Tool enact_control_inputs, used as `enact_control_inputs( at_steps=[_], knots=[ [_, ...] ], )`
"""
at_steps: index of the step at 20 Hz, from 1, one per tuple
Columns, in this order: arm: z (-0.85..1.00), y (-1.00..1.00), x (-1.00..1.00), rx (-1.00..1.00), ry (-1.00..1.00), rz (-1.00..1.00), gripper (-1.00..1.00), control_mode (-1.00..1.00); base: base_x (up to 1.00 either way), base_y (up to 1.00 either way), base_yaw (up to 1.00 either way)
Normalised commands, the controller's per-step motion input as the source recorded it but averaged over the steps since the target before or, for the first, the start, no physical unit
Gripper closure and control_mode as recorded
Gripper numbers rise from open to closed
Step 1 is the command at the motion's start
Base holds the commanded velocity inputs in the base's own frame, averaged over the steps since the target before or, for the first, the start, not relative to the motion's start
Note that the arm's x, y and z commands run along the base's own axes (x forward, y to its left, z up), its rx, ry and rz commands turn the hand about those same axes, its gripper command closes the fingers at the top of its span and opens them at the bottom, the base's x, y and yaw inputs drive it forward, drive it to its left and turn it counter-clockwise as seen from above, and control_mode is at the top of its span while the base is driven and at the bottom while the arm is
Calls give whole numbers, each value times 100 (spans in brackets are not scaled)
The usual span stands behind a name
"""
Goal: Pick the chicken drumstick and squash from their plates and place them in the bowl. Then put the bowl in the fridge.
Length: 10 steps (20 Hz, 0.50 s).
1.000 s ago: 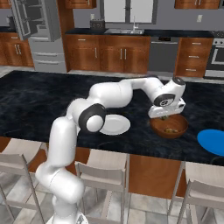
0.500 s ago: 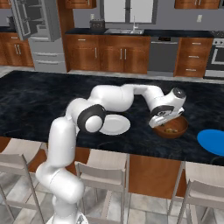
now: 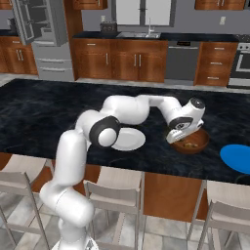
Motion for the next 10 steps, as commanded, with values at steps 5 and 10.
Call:
enact_control_inputs(
  at_steps=[5, 10],
  knots=[
    [-5, -22, 5, 0, 8, 6, 100, -100, 0, 0, 0],
    [-8, -28, 1, 3, 1, 8, 100, -100, 0, 0, 0]
  ],
)
